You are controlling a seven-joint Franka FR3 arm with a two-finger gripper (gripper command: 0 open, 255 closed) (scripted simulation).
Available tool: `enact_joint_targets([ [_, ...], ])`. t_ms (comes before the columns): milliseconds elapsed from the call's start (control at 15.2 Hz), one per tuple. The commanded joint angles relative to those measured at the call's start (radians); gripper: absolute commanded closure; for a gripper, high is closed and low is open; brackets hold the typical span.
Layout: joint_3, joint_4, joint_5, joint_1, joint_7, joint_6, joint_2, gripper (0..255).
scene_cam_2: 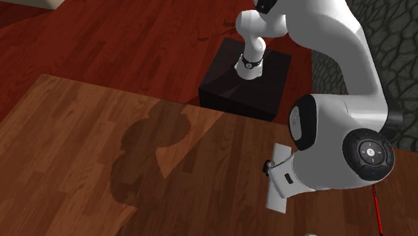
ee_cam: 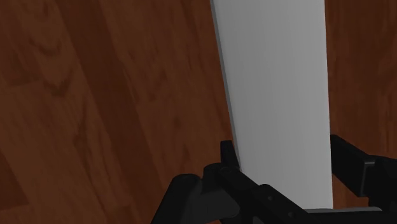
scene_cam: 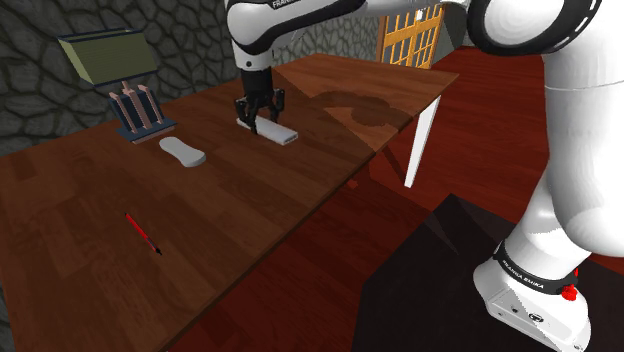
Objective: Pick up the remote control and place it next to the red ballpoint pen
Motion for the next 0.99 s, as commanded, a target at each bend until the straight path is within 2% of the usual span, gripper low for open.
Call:
enact_joint_targets([
  [0,0.011,0.037,-0.007,0.034,0.046,-0.009,0.027,255],
  [528,0.043,0.244,-0.035,0.162,0.199,-0.084,0.158,255],
  [726,0.05,0.373,-0.046,0.214,0.252,-0.135,0.236,255],
  [924,0.054,0.551,-0.057,0.267,0.296,-0.208,0.34,255],
])
